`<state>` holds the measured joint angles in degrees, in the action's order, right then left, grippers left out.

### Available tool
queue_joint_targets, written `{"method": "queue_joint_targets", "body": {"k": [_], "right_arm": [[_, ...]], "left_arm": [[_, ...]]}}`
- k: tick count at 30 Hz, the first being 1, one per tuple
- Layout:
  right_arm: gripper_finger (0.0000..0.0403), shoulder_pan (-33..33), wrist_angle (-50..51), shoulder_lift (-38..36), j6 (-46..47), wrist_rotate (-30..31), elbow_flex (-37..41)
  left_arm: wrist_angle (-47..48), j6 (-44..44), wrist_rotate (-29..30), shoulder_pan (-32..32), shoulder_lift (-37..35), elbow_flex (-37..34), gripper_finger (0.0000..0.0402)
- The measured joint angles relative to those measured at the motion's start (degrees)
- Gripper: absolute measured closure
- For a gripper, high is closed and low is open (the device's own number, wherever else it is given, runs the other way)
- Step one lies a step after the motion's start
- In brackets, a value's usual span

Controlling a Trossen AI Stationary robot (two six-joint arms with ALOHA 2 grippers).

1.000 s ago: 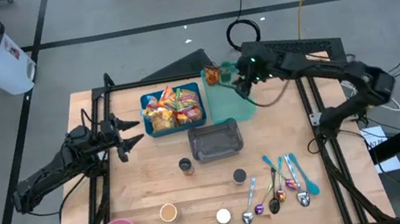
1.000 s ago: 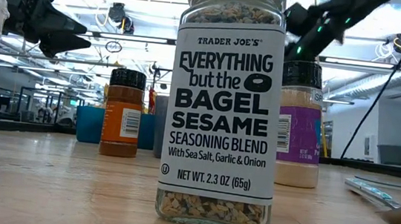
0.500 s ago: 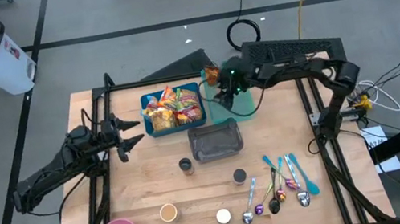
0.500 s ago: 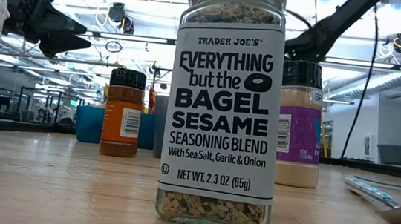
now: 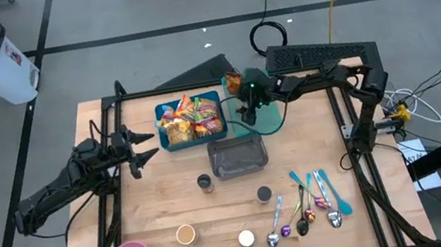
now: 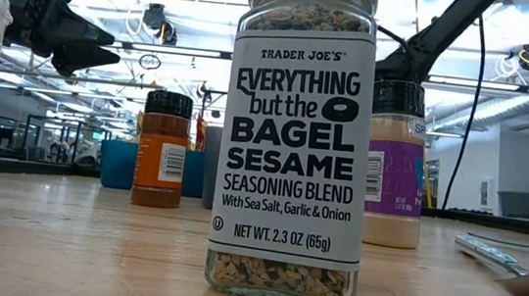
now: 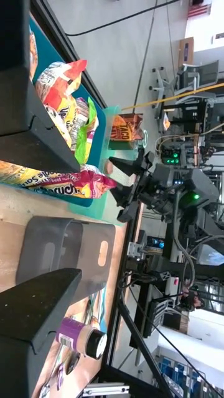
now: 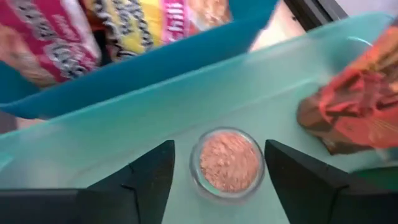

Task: Pick & Place Food Item
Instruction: Put the brown seasoning bottle into the green bin, then put the violet seasoning bottle into the green bin

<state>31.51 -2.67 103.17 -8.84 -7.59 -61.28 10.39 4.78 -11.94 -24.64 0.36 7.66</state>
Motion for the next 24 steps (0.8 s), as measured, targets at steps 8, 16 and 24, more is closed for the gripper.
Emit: {"method": "queue_joint_targets", "body": {"k": [8,16,24], "right_arm": [[0.0136,-2.7,2.1,-3.2,-4.2,0.1,0.0],[0.0146,-10.4,14.7,-18.3,-3.8,-0.1,0.2],[0.0155,-28.4,15.0,-30.0,-3.8,-0.2,7.1]], "left_arm": [[0.0,0.0,0.0,0.0,0.0,0.0,0.0131],[0.0,0.0,0.0,0.0,0.0,0.0,0.0131],[0.0,0.0,0.0,0.0,0.0,0.0,0.0131]]}}
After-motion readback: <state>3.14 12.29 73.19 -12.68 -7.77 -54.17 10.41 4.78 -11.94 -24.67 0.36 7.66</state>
